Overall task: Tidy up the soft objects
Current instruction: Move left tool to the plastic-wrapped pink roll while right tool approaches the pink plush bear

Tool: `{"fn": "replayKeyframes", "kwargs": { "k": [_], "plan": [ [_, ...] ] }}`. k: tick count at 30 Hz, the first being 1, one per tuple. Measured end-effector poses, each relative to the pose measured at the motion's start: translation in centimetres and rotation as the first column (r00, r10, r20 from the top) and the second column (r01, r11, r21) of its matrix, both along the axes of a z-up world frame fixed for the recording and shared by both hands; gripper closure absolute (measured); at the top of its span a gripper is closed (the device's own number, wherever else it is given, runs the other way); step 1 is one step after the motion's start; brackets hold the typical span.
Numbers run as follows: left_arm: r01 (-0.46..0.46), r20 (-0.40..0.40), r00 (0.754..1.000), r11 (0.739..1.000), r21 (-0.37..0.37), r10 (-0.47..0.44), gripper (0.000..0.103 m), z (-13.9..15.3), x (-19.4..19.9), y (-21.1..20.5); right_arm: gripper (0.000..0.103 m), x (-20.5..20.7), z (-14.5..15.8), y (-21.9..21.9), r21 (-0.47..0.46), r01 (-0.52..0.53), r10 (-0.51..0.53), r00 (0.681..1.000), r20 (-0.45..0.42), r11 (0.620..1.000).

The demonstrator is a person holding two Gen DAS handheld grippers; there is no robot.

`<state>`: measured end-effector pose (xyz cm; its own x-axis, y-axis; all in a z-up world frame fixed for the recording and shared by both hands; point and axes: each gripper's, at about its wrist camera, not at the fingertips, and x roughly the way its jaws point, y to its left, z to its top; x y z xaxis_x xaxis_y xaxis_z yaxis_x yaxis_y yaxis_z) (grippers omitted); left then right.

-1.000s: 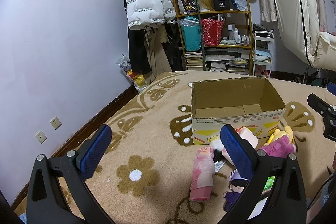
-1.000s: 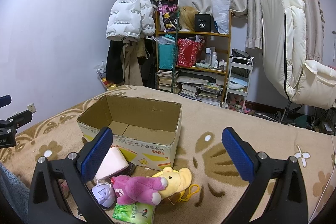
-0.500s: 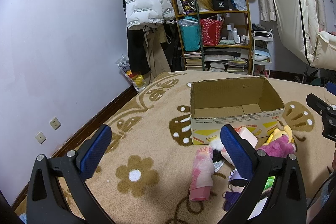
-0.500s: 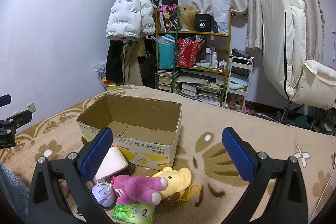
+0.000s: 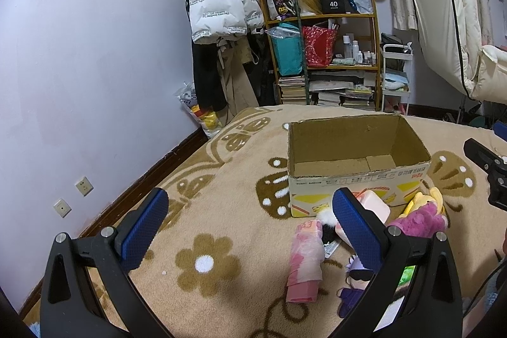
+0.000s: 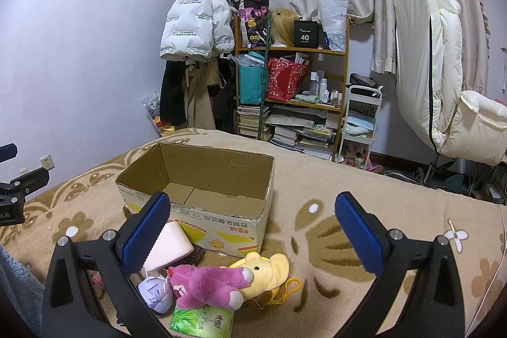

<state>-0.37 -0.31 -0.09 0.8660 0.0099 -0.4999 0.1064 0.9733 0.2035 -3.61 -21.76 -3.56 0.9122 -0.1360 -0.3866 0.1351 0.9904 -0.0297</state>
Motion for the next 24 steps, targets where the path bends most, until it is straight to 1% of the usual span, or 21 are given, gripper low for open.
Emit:
{"fn": "replayKeyframes", "kwargs": {
  "k": [5, 10, 14, 18, 20, 22, 24],
  "plan": [
    [0.013, -0.022, 1.0, 1.0, 0.002, -0.013, 0.001, -0.1, 0.3, 0.1, 0.0, 0.0, -0.5, -0.1, 0.002, -0.002, 0.002, 1.0, -0.002, 1.0],
    [0.023, -0.065, 0.998, 0.999, 0.029, -0.021, 0.001, -0.5, 0.8, -0.2, 0.0, 0.2, -1.1, -0.2, -0.006, 0.001, -0.001, 1.0, -0.002, 1.0],
    [0.028, -0.089, 0.996, 0.999, 0.034, -0.025, 0.001, -0.6, 1.2, -0.5, 0.0, 0.5, -1.5, 0.0, -0.002, -0.016, 0.016, 1.0, -0.016, 1.0],
    [0.028, -0.123, 0.992, 0.999, 0.023, -0.025, 0.001, -0.8, 1.9, -0.7, 0.0, 1.2, -1.6, 0.0, 0.009, -0.037, 0.037, 0.998, -0.05, 0.999],
    [0.028, -0.127, 0.992, 0.999, 0.024, -0.025, 0.001, -0.9, 2.2, -0.8, 0.0, 1.7, -1.6, -0.1, 0.018, -0.047, 0.048, 0.996, -0.076, 0.999],
    [0.028, -0.132, 0.991, 0.999, 0.029, -0.024, 0.001, -1.0, 2.4, -0.9, 0.0, 2.3, -1.9, -0.3, 0.043, -0.057, 0.062, 0.992, -0.108, 0.997],
    [0.03, -0.156, 0.987, 0.999, 0.029, -0.025, 0.001, -1.3, 3.0, -1.0, 0.0, 3.0, -2.4, -0.5, 0.082, -0.069, 0.08, 0.986, -0.144, 0.994]
  ]
}}
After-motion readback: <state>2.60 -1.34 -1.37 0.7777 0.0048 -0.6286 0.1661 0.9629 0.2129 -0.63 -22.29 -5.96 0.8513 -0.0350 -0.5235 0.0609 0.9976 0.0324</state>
